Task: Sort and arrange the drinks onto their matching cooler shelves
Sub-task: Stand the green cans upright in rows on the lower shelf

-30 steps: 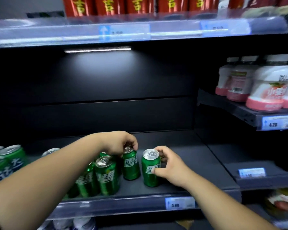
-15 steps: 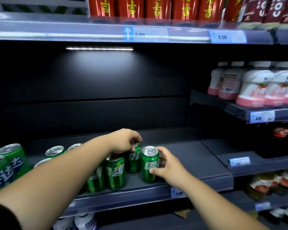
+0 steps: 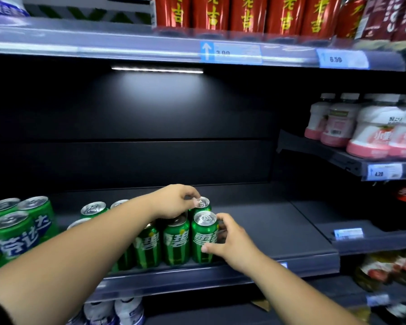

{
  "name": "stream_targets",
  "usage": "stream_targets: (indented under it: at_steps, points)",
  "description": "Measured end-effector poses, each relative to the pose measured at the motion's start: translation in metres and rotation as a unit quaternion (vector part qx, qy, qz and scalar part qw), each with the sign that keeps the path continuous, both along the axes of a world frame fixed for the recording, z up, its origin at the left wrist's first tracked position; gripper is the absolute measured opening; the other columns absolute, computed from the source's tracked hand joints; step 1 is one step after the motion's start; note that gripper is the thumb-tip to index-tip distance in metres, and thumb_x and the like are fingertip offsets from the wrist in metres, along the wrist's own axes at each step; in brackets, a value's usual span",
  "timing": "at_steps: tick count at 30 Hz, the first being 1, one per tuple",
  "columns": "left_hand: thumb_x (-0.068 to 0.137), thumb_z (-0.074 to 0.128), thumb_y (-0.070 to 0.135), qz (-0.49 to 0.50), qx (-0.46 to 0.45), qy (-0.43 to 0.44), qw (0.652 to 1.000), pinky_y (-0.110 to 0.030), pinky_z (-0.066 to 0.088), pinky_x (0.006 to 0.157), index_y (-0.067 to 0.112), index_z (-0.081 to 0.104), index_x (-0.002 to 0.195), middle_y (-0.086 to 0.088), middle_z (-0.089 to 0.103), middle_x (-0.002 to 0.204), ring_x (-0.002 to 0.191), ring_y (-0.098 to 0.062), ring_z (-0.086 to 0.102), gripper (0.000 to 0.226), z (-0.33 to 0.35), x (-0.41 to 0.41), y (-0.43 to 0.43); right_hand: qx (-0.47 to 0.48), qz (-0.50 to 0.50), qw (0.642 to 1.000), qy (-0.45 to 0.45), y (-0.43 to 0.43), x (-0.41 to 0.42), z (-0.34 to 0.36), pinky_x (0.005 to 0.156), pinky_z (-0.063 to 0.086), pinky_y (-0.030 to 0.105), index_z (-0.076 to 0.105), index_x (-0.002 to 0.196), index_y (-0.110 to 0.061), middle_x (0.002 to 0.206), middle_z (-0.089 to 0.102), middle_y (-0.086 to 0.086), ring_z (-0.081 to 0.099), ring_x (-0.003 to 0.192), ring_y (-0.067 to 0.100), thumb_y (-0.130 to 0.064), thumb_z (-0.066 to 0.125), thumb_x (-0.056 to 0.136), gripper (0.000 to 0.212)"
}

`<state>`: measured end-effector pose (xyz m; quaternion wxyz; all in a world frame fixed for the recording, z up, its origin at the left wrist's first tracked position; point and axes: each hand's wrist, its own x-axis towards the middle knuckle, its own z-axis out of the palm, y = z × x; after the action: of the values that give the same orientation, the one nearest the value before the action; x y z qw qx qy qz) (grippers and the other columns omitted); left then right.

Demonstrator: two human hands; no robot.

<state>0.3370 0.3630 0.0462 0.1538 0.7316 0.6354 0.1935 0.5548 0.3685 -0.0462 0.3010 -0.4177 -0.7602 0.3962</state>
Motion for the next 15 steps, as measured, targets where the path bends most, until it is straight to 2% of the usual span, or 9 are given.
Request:
stream_targets:
  at_steps: [2, 3, 5, 6, 8, 10, 11, 13, 15]
  points:
    - [0.085, 0.057, 0.063, -0.021, 0.003, 0.024, 0.999, -0.032, 0.047, 0.094, 0.034, 0.062, 0.121, 0.01, 0.066, 0.114, 0.104, -0.009, 0.061, 0.046, -0.001, -0.005, -0.011, 0.0, 0.009, 1.0, -0.005, 0.001, 0.0, 0.0, 0.102, 0.051, 0.034, 0.044, 0.126, -0.044, 0.128, 0.057, -0.016, 0.06, 0.112, 0.003, -0.037, 0.093, 0.058, 0.083]
    - [0.077, 0.053, 0.074, -0.03, -0.001, 0.055, 0.998, -0.034, 0.043, 0.101, 0.035, 0.057, 0.129, 0.011, 0.062, 0.124, 0.113, -0.009, 0.057, 0.065, -0.002, -0.006, -0.017, 0.007, 0.014, 1.0, -0.017, 0.002, -0.001, 0.0, 0.109, 0.044, 0.033, 0.037, 0.138, -0.041, 0.14, 0.046, -0.016, 0.051, 0.125, 0.003, -0.043, 0.093, 0.053, 0.102]
    - [0.064, 0.046, 0.087, -0.038, -0.005, 0.128, 0.991, -0.043, 0.03, 0.113, 0.037, 0.041, 0.143, 0.013, 0.049, 0.144, 0.132, -0.009, 0.043, 0.094, -0.005, -0.006, -0.028, 0.016, 0.027, 0.998, -0.055, 0.005, -0.007, 0.0, 0.119, 0.029, 0.034, 0.011, 0.156, -0.036, 0.15, 0.023, -0.017, 0.026, 0.14, 0.005, -0.054, 0.09, 0.045, 0.138]
    - [0.061, 0.046, 0.09, -0.042, -0.004, 0.159, 0.986, -0.048, 0.023, 0.117, 0.036, 0.034, 0.148, 0.013, 0.042, 0.15, 0.138, -0.01, 0.036, 0.103, -0.008, -0.005, -0.032, 0.008, 0.035, 0.998, -0.057, 0.006, -0.011, 0.0, 0.12, 0.027, 0.035, 0.002, 0.158, -0.036, 0.152, 0.02, -0.018, 0.022, 0.143, 0.006, -0.055, 0.091, 0.044, 0.145]
    - [0.059, 0.052, 0.09, -0.048, 0.011, 0.202, 0.978, -0.053, 0.014, 0.118, 0.035, 0.023, 0.153, 0.012, 0.034, 0.155, 0.142, -0.013, 0.029, 0.112, -0.013, -0.001, -0.039, -0.018, 0.04, 0.999, -0.021, 0.007, -0.02, -0.005, 0.114, 0.036, 0.028, -0.003, 0.156, -0.04, 0.151, 0.03, -0.019, 0.033, 0.141, 0.006, -0.045, 0.096, 0.048, 0.146]
    - [0.062, 0.059, 0.086, -0.046, 0.032, 0.233, 0.971, -0.05, 0.012, 0.118, 0.036, 0.018, 0.154, 0.01, 0.031, 0.157, 0.143, -0.016, 0.027, 0.113, -0.016, 0.002, -0.04, -0.034, 0.028, 0.999, 0.016, 0.005, -0.025, -0.012, 0.095, 0.041, 0.009, 0.0, 0.155, -0.042, 0.142, 0.046, -0.019, 0.049, 0.126, 0.0, -0.035, 0.096, 0.053, 0.141]
    - [0.062, 0.059, 0.086, -0.043, 0.036, 0.241, 0.969, -0.049, 0.012, 0.118, 0.036, 0.016, 0.154, 0.009, 0.029, 0.158, 0.145, -0.017, 0.025, 0.113, -0.016, 0.003, -0.039, -0.035, 0.024, 0.999, 0.032, 0.005, -0.025, -0.016, 0.089, 0.043, 0.006, 0.003, 0.155, -0.043, 0.138, 0.052, -0.018, 0.055, 0.121, -0.003, -0.038, 0.095, 0.051, 0.138]
    - [0.058, 0.052, 0.091, -0.034, 0.029, 0.248, 0.968, -0.048, 0.01, 0.119, 0.036, 0.015, 0.155, 0.008, 0.024, 0.161, 0.148, -0.019, 0.021, 0.118, -0.018, 0.003, -0.037, -0.035, 0.025, 0.997, 0.06, 0.006, -0.025, -0.022, 0.093, 0.049, 0.013, 0.009, 0.156, -0.044, 0.133, 0.061, -0.018, 0.06, 0.117, -0.005, -0.042, 0.093, 0.049, 0.136]
    - [0.053, 0.044, 0.094, -0.028, 0.013, 0.241, 0.97, -0.049, 0.007, 0.121, 0.036, 0.015, 0.155, 0.009, 0.019, 0.164, 0.151, -0.02, 0.015, 0.121, -0.02, 0.002, -0.035, -0.022, 0.036, 0.997, 0.063, 0.007, -0.025, -0.023, 0.099, 0.053, 0.031, 0.014, 0.154, -0.048, 0.131, 0.064, -0.019, 0.062, 0.118, 0.0, -0.04, 0.095, 0.052, 0.131]
